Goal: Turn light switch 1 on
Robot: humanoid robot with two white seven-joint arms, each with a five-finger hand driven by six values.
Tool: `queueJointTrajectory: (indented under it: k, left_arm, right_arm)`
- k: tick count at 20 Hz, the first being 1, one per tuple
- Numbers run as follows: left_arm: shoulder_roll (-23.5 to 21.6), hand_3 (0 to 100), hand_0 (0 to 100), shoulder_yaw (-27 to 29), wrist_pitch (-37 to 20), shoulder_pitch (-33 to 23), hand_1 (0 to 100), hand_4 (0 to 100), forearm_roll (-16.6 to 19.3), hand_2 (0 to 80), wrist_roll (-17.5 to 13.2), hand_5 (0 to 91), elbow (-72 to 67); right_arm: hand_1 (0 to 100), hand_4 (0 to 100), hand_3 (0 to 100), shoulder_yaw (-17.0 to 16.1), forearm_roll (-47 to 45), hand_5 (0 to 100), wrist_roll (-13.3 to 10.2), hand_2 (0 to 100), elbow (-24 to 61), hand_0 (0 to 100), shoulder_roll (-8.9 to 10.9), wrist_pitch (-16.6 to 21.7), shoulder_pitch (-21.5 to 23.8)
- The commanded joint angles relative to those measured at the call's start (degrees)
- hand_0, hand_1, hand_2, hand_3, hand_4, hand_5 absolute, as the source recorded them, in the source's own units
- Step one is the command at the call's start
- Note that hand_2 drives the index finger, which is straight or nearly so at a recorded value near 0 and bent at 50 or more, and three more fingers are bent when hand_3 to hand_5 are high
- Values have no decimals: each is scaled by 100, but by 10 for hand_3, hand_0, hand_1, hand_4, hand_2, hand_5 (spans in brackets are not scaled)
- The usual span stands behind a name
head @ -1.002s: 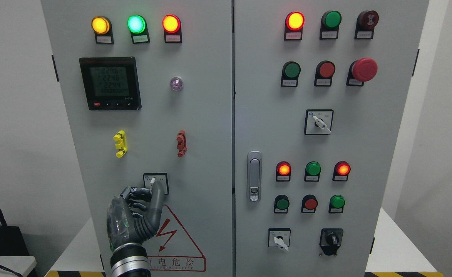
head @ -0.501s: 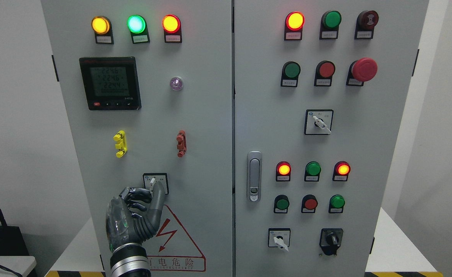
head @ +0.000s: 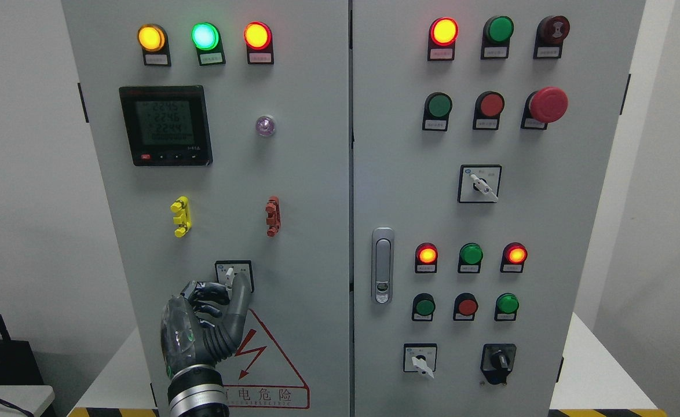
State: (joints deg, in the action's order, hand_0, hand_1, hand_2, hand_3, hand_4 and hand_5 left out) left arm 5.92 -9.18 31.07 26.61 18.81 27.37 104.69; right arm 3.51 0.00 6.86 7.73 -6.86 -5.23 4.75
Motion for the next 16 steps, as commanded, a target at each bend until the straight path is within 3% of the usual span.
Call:
queueJointTrajectory:
  k: [1,7,16]
  left_arm:
    - [14,710,215,-22,13,20,439,767,0,572,14,754,-19]
    - [14,710,296,-31,66,20,420,768,0,573,14,756,-19]
    - [14,712,329,-83,110,64,420,769,0,573,14,757,-36]
  right_arm:
    - [389,0,0,0,-97,0,-1,0,0,120,0,5,0]
    - [389,0,0,0,-105,0,-1,0,0,120,0,5,0]
    - [389,0,0,0,-105,0,-1,0,0,120,0,5,0]
